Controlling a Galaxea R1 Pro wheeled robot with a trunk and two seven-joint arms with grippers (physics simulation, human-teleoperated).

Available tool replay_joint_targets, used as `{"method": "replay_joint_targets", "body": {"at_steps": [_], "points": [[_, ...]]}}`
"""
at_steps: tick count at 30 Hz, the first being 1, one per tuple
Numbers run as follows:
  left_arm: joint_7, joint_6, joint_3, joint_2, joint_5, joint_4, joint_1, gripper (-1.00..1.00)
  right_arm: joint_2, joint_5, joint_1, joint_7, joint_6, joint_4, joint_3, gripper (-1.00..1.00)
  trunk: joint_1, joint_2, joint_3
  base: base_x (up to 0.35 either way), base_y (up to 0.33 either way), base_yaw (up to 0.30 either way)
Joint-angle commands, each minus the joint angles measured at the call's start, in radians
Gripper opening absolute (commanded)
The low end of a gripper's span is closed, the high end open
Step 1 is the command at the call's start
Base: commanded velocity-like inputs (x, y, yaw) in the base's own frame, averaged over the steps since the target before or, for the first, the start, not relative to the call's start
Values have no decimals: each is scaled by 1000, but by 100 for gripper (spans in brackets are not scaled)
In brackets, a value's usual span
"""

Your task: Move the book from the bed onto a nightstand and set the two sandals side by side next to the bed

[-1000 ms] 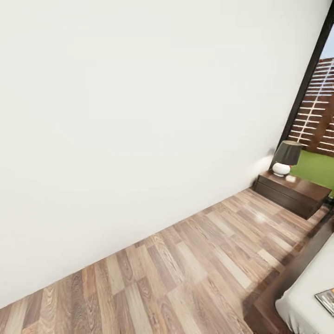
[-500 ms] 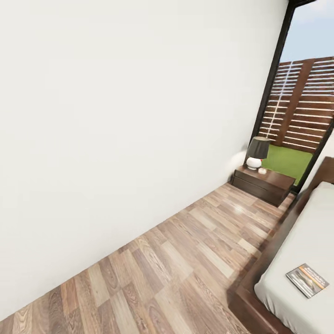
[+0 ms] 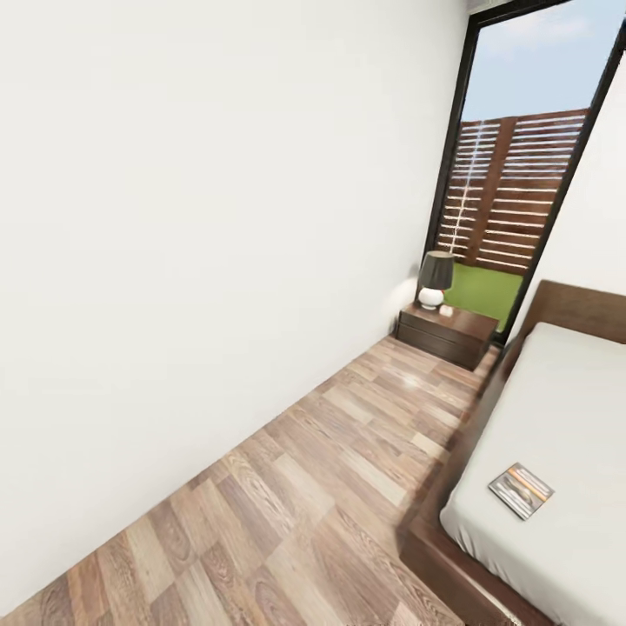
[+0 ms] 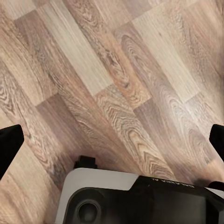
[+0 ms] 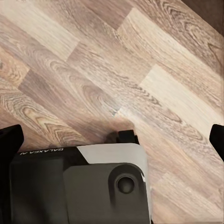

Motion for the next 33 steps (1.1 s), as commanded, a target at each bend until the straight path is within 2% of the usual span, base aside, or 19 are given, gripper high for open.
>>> {"method": "replay_joint_targets", "body": {"at_steps": [1, 33], "points": [[-7, -2, 1, 0, 7, 1, -1, 100, 0, -10, -2, 4, 1, 2, 1, 100, 1, -2, -2, 0, 0, -300], [-7, -2, 1, 0, 7, 2, -1, 100, 0, -10, -2, 2, 1, 3, 1, 100, 1, -2, -2, 0, 0, -300]]}}
